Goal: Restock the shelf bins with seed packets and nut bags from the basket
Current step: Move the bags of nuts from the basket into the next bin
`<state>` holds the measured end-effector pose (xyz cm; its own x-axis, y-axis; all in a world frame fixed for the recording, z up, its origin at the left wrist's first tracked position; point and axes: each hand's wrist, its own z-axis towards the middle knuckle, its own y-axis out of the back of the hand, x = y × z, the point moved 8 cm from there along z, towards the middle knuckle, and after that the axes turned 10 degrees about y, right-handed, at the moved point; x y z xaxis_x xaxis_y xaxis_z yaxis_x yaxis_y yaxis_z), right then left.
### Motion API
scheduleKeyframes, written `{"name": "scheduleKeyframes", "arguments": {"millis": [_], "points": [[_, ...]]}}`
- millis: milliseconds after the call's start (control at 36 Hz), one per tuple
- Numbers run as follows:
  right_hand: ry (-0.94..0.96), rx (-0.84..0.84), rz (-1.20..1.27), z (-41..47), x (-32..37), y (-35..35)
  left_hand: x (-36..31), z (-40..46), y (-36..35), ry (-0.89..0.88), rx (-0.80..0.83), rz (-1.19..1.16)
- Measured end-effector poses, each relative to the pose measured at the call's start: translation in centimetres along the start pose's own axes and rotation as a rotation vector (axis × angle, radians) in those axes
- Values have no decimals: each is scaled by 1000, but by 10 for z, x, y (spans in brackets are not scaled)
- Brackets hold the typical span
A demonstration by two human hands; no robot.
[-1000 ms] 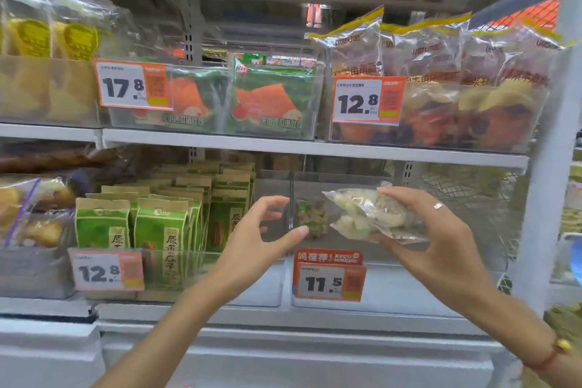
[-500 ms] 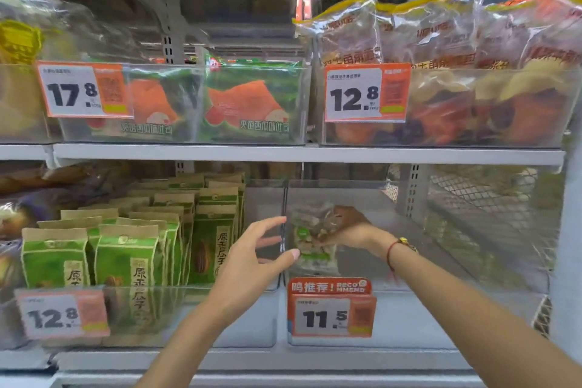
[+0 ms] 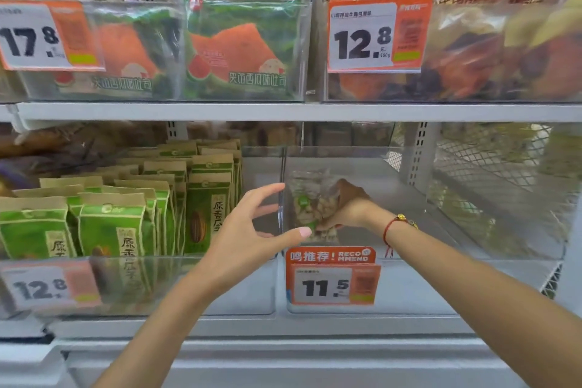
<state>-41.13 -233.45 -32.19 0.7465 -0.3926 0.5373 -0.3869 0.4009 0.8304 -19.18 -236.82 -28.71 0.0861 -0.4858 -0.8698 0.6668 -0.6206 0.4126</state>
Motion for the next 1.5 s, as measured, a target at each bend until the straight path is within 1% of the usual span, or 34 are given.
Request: {"name": "scheduleKeyframes", "arguments": {"millis": [83, 139, 278, 361, 611, 722, 833, 917, 972, 1056, 1167, 1250, 1306, 1333, 1389, 1500], "points": [[17, -57, -32, -1, 2, 3, -4, -3, -1, -14, 26, 6], [33, -65, -41, -3, 4, 2, -6, -4, -1, -21, 44, 1], [48, 8, 87, -7, 2, -3, -7, -5, -2, -33, 47, 34], [56, 9, 129, -6, 0, -4, -7, -6, -2, -32, 42, 60], [-13, 70, 173, -1, -11, -11, -3, -4, 0, -11, 45, 91], [-29, 123, 195, 2, -16, -12, -2, -5, -1, 1, 63, 87], [-94, 193, 238, -6, -13, -6, 0, -4, 0, 12, 64, 97], [-107, 179, 221, -17, -12, 7, 0, -5, -1, 21, 55, 120], [-68, 140, 152, -28, -6, 22, -1, -6, -1, 32, 44, 135], [54, 65, 24, -51, 10, 46, -5, -12, 2, 28, -4, 132], [309, -10, -174, -101, 51, 71, -21, -40, 15, -56, -165, 141], [463, -84, -268, -148, 82, 76, -35, -76, 21, -116, -218, 241], [517, -112, -346, -178, 99, 73, -36, -100, 22, -116, -201, 331], [524, -99, -395, -190, 106, 67, -32, -111, 23, -91, -173, 365], [497, -8, -458, -208, 114, 49, -17, -132, 22, -14, -97, 417], [467, 292, -411, -223, 112, -14, 23, -170, 17, 133, 52, 470]]}}
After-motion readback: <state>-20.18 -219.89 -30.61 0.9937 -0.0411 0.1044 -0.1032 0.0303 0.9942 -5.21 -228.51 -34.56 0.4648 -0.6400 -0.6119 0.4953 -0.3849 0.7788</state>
